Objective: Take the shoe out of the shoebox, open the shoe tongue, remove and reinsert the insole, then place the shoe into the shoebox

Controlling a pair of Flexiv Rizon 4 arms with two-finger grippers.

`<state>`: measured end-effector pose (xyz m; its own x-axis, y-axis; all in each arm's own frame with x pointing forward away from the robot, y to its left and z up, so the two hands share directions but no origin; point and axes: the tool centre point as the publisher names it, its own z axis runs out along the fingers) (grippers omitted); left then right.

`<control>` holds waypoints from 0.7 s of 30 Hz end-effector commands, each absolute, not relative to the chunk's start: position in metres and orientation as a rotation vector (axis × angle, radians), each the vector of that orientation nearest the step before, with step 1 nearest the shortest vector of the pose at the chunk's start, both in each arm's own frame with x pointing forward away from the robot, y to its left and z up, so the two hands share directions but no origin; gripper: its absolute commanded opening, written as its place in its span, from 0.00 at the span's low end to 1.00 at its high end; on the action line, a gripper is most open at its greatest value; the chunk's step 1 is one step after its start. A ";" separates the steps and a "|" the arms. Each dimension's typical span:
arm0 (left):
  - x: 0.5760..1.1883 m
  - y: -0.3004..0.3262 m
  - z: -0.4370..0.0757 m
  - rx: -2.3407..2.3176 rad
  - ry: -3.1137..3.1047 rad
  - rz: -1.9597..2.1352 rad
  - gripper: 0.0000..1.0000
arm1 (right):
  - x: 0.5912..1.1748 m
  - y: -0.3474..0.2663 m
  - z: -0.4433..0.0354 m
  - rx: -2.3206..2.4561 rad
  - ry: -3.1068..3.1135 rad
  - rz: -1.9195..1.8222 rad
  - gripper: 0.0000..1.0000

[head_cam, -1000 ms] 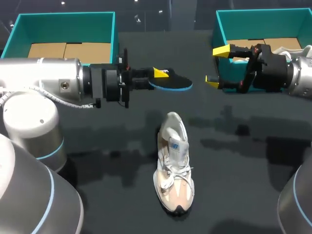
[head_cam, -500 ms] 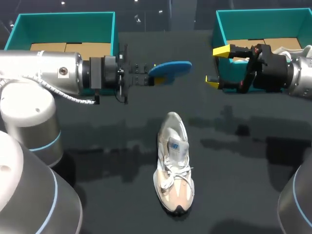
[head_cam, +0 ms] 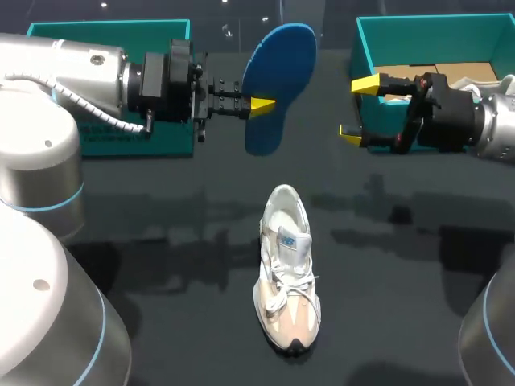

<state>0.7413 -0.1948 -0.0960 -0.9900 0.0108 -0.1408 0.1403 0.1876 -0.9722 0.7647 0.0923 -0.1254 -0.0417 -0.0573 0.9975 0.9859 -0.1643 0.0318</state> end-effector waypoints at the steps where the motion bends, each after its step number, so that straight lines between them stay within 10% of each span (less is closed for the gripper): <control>1: 0.747 -0.195 -0.092 -0.210 2.732 -2.037 0.00 | 0.764 0.093 -0.126 -1.267 -1.110 -1.383 1.00; 21: 0.748 -0.182 -0.095 -1.332 3.110 -2.068 0.00 | 0.764 0.093 -0.126 -1.267 -1.110 -1.383 1.00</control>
